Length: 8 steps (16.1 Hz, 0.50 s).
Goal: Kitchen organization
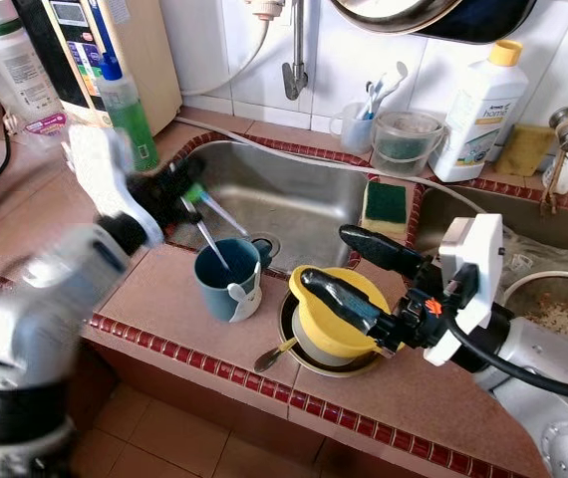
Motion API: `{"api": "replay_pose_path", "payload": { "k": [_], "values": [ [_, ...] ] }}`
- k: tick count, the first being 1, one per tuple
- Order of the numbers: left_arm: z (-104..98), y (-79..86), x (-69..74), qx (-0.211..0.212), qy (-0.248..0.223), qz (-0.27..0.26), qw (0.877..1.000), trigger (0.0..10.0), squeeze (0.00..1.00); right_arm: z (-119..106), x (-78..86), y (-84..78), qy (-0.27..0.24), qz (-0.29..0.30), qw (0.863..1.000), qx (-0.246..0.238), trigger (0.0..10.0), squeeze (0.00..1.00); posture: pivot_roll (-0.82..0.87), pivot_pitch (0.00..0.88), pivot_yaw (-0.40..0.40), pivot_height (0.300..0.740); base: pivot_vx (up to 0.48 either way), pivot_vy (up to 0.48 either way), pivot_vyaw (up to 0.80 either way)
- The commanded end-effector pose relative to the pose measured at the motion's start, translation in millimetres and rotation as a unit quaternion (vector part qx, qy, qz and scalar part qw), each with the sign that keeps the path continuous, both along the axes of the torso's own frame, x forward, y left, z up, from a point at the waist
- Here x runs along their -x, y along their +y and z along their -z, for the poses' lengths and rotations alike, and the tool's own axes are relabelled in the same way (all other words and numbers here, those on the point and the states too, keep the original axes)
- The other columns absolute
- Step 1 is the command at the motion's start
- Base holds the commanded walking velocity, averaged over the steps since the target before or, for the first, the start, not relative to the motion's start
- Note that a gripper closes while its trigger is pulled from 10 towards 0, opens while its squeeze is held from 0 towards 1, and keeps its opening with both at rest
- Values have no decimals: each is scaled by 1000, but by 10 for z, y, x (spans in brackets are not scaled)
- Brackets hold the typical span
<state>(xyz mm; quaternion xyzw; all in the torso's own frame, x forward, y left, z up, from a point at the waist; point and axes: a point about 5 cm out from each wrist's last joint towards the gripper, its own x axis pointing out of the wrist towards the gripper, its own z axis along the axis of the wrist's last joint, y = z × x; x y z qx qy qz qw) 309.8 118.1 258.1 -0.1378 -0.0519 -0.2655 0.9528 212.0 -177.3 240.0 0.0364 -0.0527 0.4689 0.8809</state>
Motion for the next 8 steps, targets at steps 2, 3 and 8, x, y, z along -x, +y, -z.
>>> {"api": "replay_pose_path", "payload": {
  "k": [2,3,8],
  "values": [
    [-155,54,34,-3,-14,48,999,10000,0,-33,-4,31,-12,-8,1000,5,10000,0,-232,75,47,740,0,0,0],
    [-249,99,33,-9,-30,63,998,10000,0,-45,-21,38,-14,-9,1000,2,10000,0,-230,70,46,740,0,0,0],
    [-618,380,-108,71,-45,66,994,10000,0,-78,-83,64,-25,-12,1000,-11,10000,0,-226,50,40,740,0,0,0]
  ]
}}
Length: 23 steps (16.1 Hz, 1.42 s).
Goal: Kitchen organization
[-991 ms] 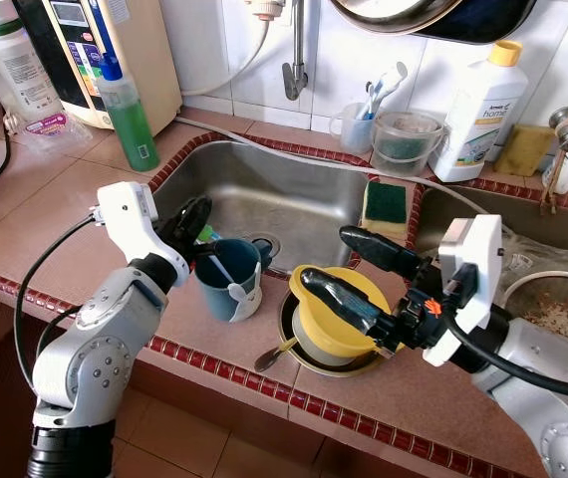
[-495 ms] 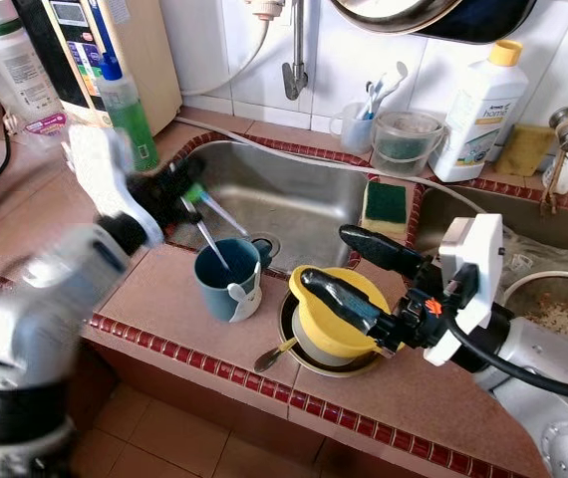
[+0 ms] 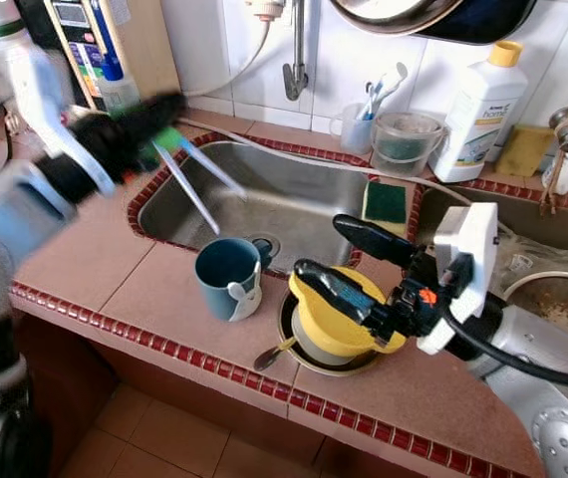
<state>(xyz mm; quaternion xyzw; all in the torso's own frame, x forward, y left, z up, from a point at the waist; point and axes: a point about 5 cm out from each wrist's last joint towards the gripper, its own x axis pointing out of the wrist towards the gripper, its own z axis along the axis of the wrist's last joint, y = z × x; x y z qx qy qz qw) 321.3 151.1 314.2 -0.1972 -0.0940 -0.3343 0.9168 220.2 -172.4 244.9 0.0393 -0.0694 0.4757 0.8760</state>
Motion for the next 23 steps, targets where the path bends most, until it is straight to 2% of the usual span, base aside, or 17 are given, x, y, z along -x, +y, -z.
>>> {"api": "replay_pose_path", "payload": {
  "k": [1,2,4,5,6,9,10,12,15,19,21,23],
  "values": [
    [-103,98,-37,22,-9,-15,1000,10000,0,-41,-13,26,-13,-5,1000,-5,10000,0,-228,43,39,740,0,0,0],
    [-122,116,-50,27,-13,-18,999,10000,0,-44,-18,30,-14,-5,1000,-6,10000,0,-228,43,39,740,0,0,0],
    [-99,221,-240,20,-16,-102,994,10000,0,-86,-77,66,-27,4,999,-25,10000,0,-221,37,37,740,0,0,0],
    [-52,218,-291,7,-11,-119,993,10000,0,-104,-90,87,-30,7,999,-35,10000,0,-215,40,34,740,0,0,0],
    [29,179,-362,-29,-11,-134,991,10000,0,-135,-104,133,-32,9,998,-55,10000,0,-210,47,35,740,0,0,0],
    [95,41,-490,-87,-31,-132,987,10000,0,-167,-101,157,-38,18,997,-68,10000,0,-211,79,48,740,0,0,0],
    [131,7,-545,-113,-39,-138,983,10000,0,-176,-104,129,-40,29,996,-69,10000,0,-218,91,58,740,0,0,0],
    [211,-39,-644,-136,-39,-143,980,10000,0,-190,-109,61,-40,57,995,-74,10000,0,-234,119,79,740,0,0,0],
    [278,-111,-788,-153,-39,-150,976,10000,0,-234,-63,-38,-42,112,989,-86,10000,0,-276,162,113,740,0,0,0],
    [408,-225,-882,-189,-39,-142,971,10000,0,-217,50,-124,-29,173,980,-92,10000,0,-324,208,155,740,0,0,0],
    [490,-330,-925,-208,-39,-128,969,10000,0,-154,126,-192,-7,229,971,-70,10000,0,-350,244,178,740,0,0,0],
    [555,-406,-936,-215,-33,-114,969,10000,0,-103,189,-208,7,250,967,-57,10000,0,-363,263,187,740,0,0,0]
  ]
}}
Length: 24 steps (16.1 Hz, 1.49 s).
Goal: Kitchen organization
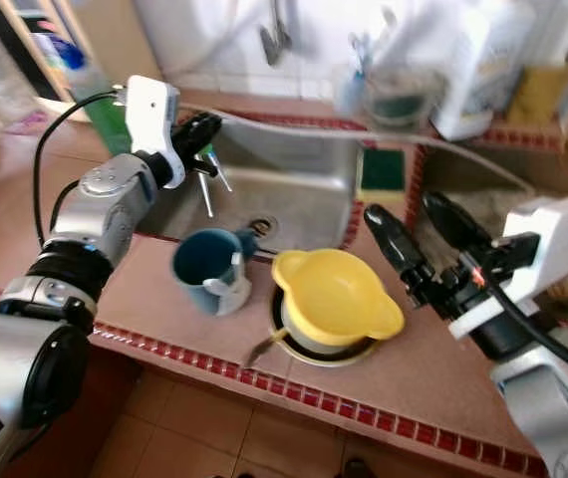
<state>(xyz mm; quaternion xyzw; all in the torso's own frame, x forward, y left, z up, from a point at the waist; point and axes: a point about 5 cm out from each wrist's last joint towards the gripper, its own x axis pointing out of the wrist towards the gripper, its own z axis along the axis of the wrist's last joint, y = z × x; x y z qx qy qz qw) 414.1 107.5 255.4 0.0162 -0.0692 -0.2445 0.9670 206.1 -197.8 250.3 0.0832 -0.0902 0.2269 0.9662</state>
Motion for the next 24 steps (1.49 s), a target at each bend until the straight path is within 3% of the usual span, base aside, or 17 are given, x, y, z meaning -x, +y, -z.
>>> {"api": "replay_pose_path", "payload": {
  "k": [1,7,14,15,16,24],
  "values": [
    [-6,5,-9,-17,-5,6,1000,10000,0,-31,82,49,-2,-3,1000,13,10000,0,-371,273,193,740,0,0,0],
    [-10,-22,-33,-28,-11,9,999,10000,0,57,272,113,59,-48,997,26,10000,0,-378,279,198,740,0,0,0],
    [13,55,-46,-29,-7,-2,1000,10000,0,29,296,152,63,-82,994,26,10000,0,-378,255,187,740,0,0,0],
    [33,62,-48,-31,1,-4,1000,10000,725,28,295,153,63,-82,994,26,10000,0,-377,251,186,740,0,0,0],
    [98,79,-51,-45,17,-11,999,10000,1000,25,289,153,64,-85,994,26,10000,0,-375,249,185,740,0,0,0],
    [120,99,-50,-59,20,-11,998,10000,1000,40,240,167,61,-96,993,23,10000,0,-363,223,176,740,0,0,0]
  ]
}}
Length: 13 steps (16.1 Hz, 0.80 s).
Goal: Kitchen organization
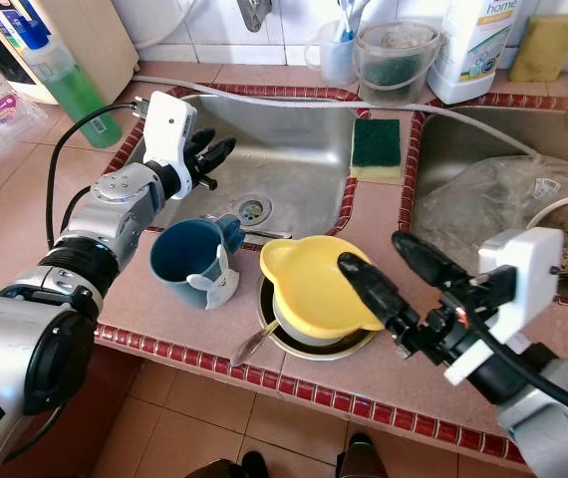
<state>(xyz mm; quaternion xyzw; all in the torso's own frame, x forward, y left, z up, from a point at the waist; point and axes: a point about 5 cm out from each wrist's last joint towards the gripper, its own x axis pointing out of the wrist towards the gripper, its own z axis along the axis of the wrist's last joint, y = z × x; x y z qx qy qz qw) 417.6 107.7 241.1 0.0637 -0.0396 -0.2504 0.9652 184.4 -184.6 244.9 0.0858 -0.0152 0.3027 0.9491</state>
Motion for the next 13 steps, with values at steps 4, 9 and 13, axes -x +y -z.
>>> {"api": "replay_pose_path", "payload": {
  "k": [4,9,13],
  "values": [
    [-157,132,-27,10,-15,-15,1000,10000,1000,-11,-52,40,-13,-17,1000,1,10000,0,-346,202,165,740,0,0,0],
    [-620,215,5,85,-76,8,993,10000,1000,-62,-194,69,-52,-12,999,-2,10000,0,-326,185,149,740,0,0,0],
    [-570,363,109,120,-88,-20,989,10000,0,-68,-497,176,-104,74,991,-38,10000,0,-293,156,137,740,0,0,0]
  ]
}}
